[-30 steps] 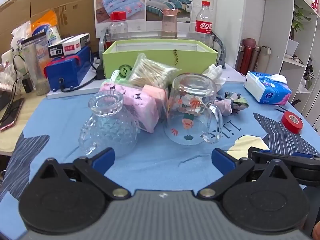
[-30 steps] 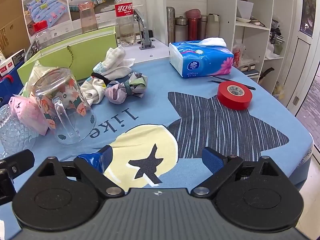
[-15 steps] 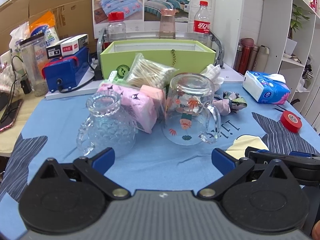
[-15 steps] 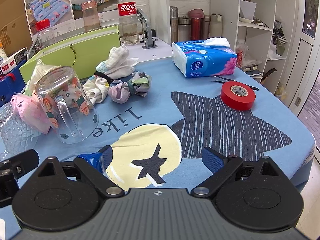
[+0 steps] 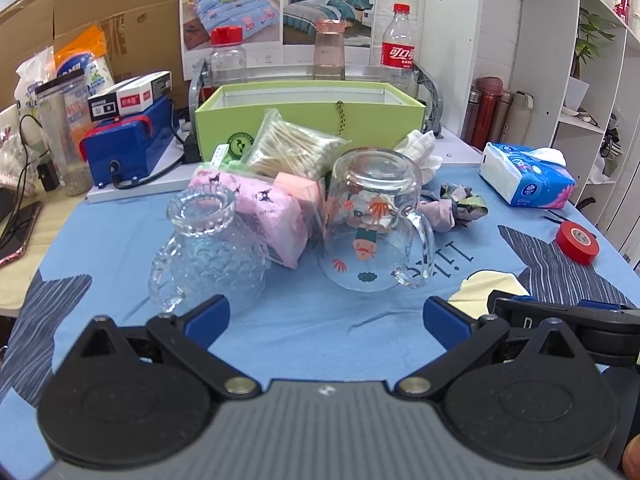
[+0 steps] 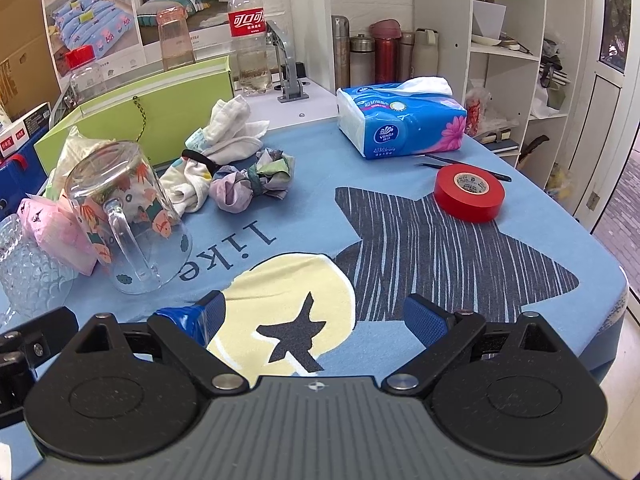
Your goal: Organize soft objects
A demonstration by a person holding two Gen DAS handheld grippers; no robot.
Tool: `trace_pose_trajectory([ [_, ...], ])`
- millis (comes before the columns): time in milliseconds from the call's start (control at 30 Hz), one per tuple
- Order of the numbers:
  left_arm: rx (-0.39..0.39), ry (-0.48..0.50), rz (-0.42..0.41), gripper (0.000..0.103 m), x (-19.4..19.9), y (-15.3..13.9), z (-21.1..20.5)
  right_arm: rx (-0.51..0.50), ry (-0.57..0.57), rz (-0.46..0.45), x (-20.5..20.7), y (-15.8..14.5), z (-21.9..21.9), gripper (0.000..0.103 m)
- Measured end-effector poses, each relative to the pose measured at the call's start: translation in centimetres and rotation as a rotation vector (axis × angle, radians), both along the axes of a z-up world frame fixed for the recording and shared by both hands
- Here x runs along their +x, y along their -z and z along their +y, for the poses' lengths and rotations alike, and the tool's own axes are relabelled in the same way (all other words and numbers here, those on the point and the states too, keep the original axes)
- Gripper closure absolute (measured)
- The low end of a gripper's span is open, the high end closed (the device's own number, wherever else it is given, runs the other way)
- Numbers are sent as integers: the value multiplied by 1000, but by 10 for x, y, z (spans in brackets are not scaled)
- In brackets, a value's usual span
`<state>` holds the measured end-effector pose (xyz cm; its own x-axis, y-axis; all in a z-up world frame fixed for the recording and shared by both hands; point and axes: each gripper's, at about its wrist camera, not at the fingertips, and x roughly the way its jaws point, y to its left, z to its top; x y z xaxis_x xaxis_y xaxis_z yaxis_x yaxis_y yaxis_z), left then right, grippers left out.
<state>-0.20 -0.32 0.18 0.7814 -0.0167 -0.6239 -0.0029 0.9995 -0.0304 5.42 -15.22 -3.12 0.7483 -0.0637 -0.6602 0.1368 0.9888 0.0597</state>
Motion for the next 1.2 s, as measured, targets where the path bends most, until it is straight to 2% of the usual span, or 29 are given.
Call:
trace_pose_trajectory([
  [1000,-16,-3,-5,0,-1,-4,7,-8,-15,2,0,-3,6,20],
  [1200,4,-14,-3,0,12,-18,13,5,2,3,13,-11,-1,20],
])
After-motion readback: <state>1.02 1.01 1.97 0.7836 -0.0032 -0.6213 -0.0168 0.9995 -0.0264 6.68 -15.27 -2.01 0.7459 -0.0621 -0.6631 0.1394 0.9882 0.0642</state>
